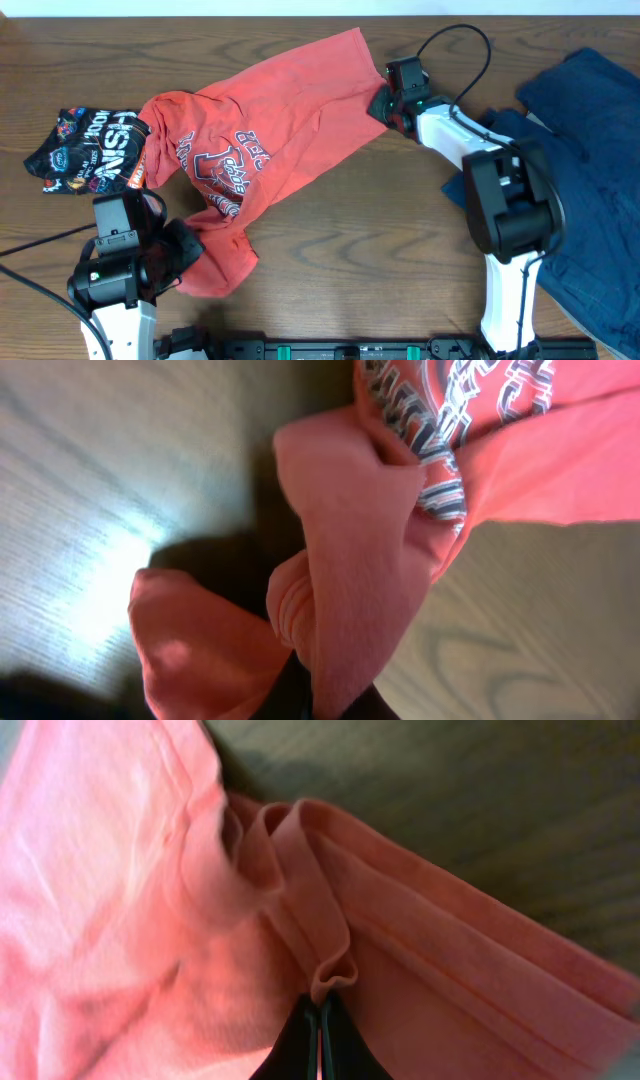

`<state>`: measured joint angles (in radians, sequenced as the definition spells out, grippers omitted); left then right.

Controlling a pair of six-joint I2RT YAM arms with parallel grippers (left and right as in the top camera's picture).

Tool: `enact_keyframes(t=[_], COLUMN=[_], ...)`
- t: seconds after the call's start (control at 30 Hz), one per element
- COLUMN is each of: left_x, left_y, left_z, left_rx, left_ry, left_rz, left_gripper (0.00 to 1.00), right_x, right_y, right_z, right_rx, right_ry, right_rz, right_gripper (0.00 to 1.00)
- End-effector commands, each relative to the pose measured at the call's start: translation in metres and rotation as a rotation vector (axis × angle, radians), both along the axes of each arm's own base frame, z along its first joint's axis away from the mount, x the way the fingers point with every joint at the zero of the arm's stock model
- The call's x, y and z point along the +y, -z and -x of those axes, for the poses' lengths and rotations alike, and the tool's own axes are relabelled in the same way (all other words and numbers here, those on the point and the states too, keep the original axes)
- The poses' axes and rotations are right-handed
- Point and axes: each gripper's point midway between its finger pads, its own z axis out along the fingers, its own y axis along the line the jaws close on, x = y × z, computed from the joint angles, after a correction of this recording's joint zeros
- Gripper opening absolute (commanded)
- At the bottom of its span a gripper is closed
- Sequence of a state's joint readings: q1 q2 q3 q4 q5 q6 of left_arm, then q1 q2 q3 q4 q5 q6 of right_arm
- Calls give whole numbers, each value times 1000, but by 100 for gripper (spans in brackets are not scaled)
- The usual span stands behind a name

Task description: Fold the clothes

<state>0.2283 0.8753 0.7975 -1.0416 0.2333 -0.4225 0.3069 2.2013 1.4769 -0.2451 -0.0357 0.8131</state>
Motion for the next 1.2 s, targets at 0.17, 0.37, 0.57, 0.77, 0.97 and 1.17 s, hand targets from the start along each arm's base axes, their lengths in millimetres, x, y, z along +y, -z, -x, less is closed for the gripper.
enact_keyframes(t=[0.17, 0.37, 0.57, 0.77, 0.97, 1.17], left_x=[7, 7, 7, 6, 7, 6], left_y=[-10, -4, -1, 0, 0, 0], left_z=[-19, -17, -16, -15, -16, -15], left_rx=[-71, -32, -12, -9, -9, -8], left_ry=[-17, -17, -17, -17, -17, -17], left_rz=[-23, -14, -9, -9, -9, -9], left_gripper=[6, 6, 6, 6, 6, 6], right_x=[-92, -143, -148, -149, -147, -143], right_y=[-129, -111, -69, -30, -12, -12], right_z=[36, 131, 190, 210, 190, 182], right_rx=[-57, 326, 560, 597, 483, 450], right_ry=[-93, -83, -126, -129, -114, -115], right_rz=[236, 295, 312, 309, 304, 285], right_gripper=[1, 1, 1, 1, 1, 19])
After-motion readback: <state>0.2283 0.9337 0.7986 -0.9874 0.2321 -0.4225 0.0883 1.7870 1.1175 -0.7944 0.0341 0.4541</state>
